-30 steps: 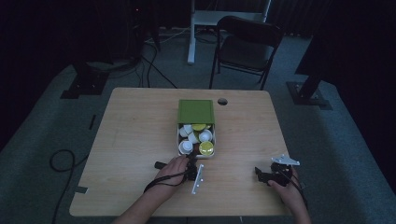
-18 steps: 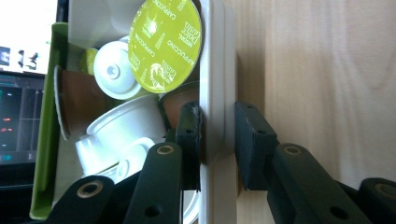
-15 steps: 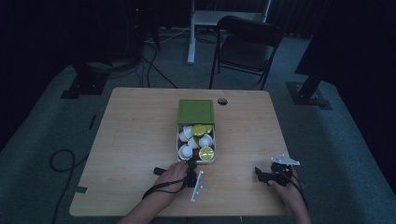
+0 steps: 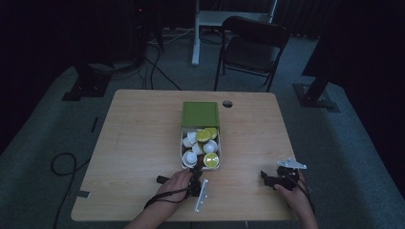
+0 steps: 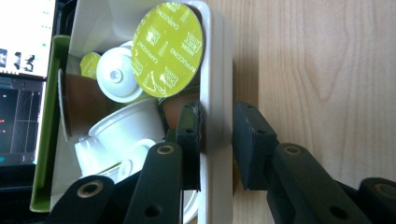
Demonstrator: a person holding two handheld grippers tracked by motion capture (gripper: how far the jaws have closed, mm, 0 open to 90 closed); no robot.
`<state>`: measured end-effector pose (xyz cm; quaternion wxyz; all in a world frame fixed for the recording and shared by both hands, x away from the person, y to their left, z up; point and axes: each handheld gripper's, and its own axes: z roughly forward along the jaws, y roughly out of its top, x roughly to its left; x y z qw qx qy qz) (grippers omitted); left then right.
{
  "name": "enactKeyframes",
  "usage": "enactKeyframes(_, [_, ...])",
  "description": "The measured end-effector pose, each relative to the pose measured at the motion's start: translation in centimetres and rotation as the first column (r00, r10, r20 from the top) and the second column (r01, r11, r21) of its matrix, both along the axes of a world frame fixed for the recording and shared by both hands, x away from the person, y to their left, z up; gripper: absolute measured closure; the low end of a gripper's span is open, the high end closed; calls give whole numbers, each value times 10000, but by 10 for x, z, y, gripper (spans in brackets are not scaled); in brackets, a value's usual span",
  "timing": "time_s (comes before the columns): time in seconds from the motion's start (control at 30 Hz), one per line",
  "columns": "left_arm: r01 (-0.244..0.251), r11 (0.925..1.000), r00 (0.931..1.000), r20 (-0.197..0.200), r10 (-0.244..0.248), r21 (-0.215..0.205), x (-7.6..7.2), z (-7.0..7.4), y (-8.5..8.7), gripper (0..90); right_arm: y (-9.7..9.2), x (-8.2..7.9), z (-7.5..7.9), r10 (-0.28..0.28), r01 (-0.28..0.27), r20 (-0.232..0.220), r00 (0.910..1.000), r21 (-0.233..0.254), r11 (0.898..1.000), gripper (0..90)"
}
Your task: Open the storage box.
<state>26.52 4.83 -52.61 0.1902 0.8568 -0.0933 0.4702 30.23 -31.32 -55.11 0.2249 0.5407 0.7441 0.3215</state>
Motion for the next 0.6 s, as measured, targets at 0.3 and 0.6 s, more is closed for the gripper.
enactKeyframes(0.3, [-89,9997,9999,77,90,-209,-2,10,2,724,0,0,0,4,-4,3,10000,-5,10000,106])
enactKeyframes(0.6, [-445,9848,9915,-1282,230,-1678,-3,19,10,556,0,0,0,1,-1,2,10000,-3,10000,106])
